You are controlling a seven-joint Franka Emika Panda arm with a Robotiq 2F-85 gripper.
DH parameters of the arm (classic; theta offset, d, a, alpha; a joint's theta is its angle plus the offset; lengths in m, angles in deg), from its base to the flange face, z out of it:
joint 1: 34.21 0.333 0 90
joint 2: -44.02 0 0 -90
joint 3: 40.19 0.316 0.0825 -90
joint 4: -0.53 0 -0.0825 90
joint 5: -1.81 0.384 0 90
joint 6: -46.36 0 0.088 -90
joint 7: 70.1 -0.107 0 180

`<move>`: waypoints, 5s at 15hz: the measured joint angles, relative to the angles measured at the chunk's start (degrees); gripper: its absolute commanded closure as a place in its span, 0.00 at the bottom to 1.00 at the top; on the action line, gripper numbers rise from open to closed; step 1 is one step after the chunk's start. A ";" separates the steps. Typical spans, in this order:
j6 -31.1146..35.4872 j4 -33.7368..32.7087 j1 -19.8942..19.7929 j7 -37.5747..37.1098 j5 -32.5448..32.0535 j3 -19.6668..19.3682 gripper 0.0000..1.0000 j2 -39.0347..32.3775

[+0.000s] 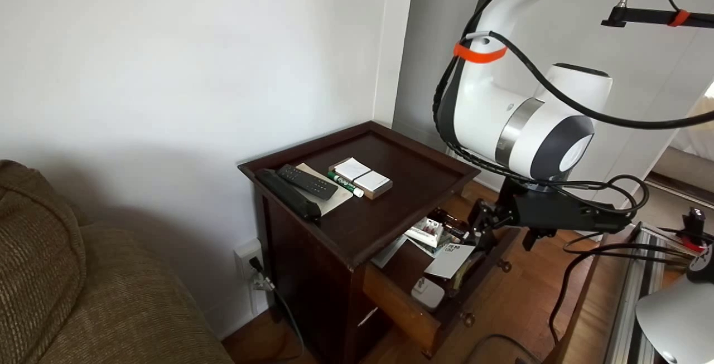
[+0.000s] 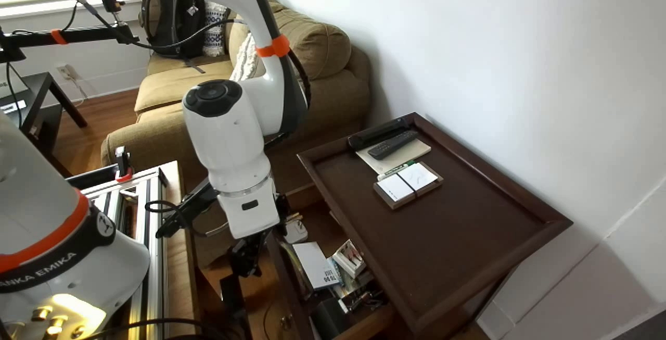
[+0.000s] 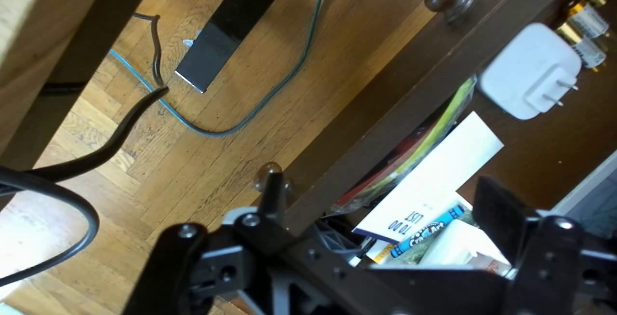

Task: Open the drawer and place the marker into it then close it

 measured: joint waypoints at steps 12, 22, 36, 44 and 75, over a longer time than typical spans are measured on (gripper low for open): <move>11.69 -0.95 0.67 2.74 -6.55 0.39 0.00 0.80; 18.95 -6.48 -0.85 8.51 -21.58 2.08 0.00 4.15; 15.66 -17.14 -1.32 9.87 -26.11 1.65 0.00 4.80; -0.60 -24.07 -10.58 4.25 -35.71 5.61 0.00 3.24; -11.59 -38.00 -12.01 7.50 -38.94 7.08 0.00 -13.12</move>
